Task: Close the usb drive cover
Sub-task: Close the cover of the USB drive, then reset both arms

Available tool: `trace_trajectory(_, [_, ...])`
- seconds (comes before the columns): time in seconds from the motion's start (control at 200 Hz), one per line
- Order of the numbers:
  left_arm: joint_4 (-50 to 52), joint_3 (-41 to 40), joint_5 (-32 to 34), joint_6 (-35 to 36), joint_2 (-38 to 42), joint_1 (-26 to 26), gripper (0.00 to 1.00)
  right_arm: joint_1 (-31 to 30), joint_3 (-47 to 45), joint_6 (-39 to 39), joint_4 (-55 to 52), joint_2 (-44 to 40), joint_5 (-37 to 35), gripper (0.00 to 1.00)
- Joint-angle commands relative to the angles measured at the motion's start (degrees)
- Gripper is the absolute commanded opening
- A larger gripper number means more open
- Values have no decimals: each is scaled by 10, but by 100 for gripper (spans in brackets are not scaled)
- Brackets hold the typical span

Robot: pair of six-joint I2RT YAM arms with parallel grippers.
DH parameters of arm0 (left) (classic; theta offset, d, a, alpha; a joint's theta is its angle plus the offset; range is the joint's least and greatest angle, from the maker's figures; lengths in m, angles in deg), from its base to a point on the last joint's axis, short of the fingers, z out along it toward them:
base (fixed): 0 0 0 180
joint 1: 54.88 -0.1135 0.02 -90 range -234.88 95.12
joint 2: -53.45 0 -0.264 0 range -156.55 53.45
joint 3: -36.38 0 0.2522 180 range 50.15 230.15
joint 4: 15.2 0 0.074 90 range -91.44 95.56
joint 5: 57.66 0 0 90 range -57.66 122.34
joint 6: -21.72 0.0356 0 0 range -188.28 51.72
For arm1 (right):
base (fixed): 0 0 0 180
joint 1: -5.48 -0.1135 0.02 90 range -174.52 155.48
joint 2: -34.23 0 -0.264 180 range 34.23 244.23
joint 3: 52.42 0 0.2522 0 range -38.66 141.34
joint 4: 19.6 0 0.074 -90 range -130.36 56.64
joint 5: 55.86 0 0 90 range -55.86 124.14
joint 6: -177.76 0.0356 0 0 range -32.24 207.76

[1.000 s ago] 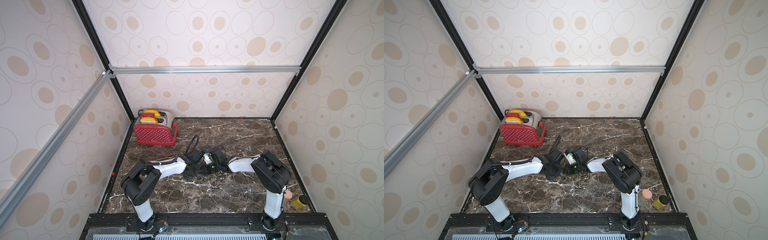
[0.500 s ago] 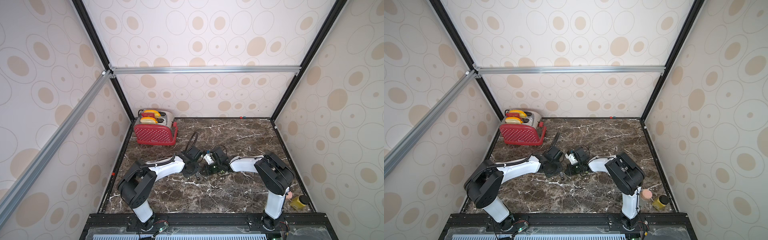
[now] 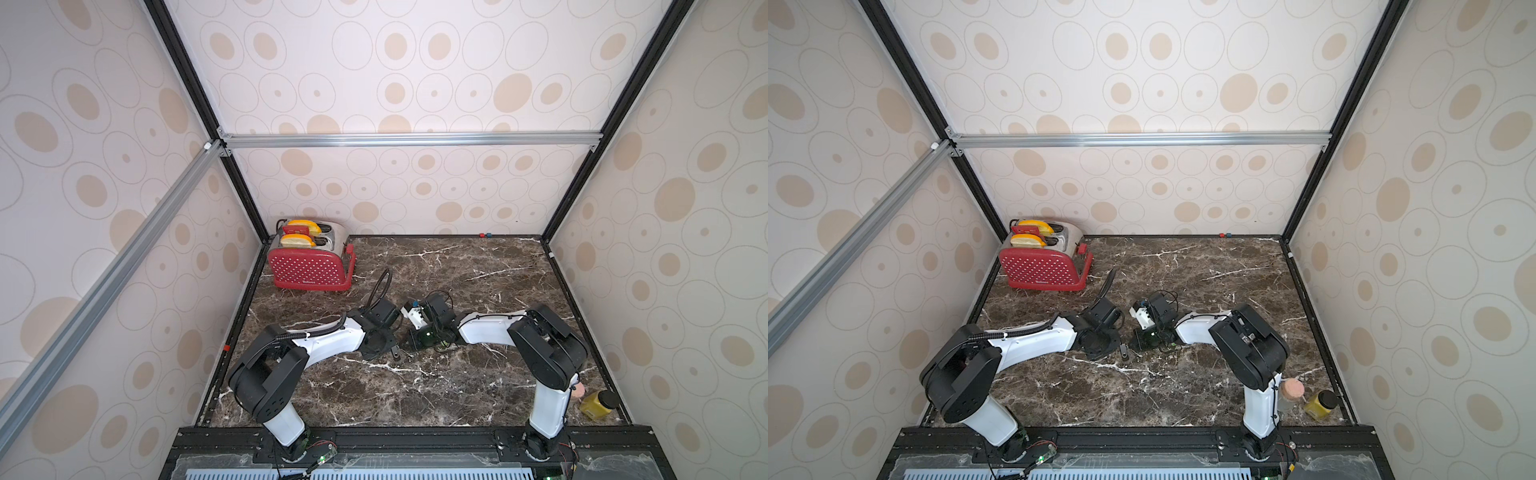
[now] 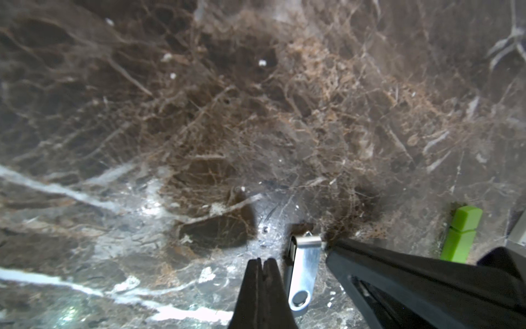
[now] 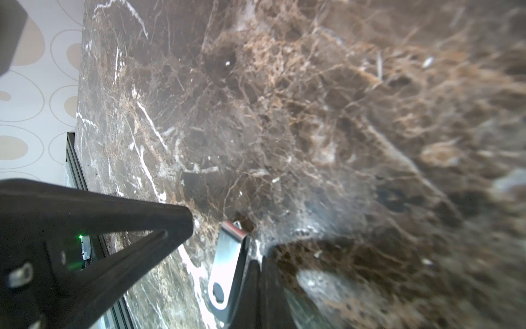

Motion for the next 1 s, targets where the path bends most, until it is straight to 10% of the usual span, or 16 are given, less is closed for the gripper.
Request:
trace_trajectory(0.0, [4, 5, 5, 8, -5, -3, 0, -6, -11, -4, -64, 21, -32, 0])
trace_trajectory(0.336, [38, 8, 51, 61, 65, -41, 0, 21, 36, -66, -203, -69, -183, 0])
trace_trajectory(0.466, [64, 35, 81, 100, 91, -50, 17, 25, 68, -107, -257, -124, -280, 0])
trace_trajectory(0.701, [125, 106, 150, 159, 121, -52, 53, 33, 71, -165, -280, -254, -425, 52])
trace_trajectory(0.997, [180, 164, 231, 199, 165, -53, 98, 49, 40, -178, -273, -352, -514, 84])
